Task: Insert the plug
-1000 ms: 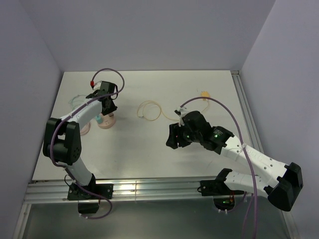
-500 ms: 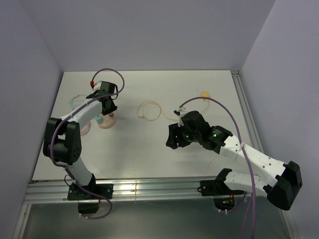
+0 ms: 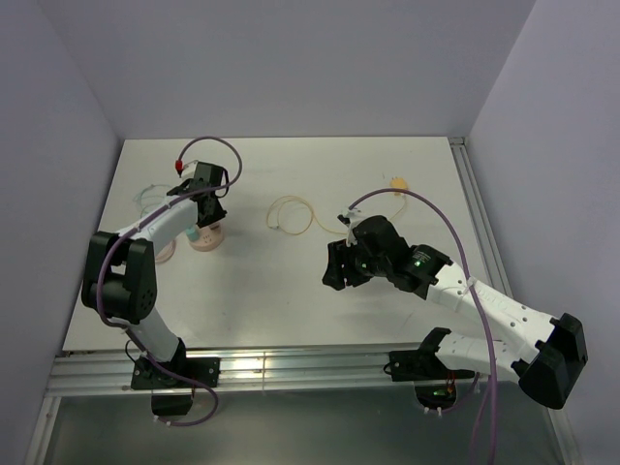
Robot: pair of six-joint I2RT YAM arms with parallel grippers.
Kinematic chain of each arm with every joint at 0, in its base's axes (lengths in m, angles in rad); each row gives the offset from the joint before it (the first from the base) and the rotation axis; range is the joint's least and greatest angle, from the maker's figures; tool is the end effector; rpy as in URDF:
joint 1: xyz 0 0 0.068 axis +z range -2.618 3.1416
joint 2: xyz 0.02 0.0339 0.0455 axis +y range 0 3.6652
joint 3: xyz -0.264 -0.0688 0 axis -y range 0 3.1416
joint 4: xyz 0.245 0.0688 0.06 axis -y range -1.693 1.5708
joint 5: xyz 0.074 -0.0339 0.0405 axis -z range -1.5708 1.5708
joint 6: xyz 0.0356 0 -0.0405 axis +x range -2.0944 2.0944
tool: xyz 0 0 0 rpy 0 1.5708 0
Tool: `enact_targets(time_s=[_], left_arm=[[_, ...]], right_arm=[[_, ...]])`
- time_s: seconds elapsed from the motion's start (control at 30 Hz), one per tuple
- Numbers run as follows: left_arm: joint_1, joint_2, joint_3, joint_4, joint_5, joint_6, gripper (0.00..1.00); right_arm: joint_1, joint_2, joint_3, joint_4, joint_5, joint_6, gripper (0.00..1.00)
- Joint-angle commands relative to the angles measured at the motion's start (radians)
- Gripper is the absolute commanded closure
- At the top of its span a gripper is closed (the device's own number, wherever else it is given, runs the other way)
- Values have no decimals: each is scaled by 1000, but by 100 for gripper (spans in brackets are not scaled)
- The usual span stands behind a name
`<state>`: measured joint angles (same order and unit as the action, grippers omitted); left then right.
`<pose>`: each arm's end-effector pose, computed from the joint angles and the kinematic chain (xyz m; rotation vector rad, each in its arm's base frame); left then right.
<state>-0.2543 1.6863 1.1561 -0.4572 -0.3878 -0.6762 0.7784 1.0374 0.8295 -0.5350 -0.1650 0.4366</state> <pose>0.3431 -0.0753 0.2143 -0.6548 2.3675 0.1000 0.1513 0.1574 0.2752 -0.5021 2.3884 0.7772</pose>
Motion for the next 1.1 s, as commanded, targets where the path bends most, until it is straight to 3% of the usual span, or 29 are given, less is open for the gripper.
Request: enact_targets(time_s=[0.0,0.73,1.07], left_arm=[[4,-14,-15,-24,-3,17,100],[-14,128,-13,-66,-29,-2,100],[-11,170,-79,9,78,-31,100]], right_arm=[[-5,4,3,26,5,-15,37],[-2,13,-3,35,4,-12,37],[-2,15,-12,35,4,-10,37]])
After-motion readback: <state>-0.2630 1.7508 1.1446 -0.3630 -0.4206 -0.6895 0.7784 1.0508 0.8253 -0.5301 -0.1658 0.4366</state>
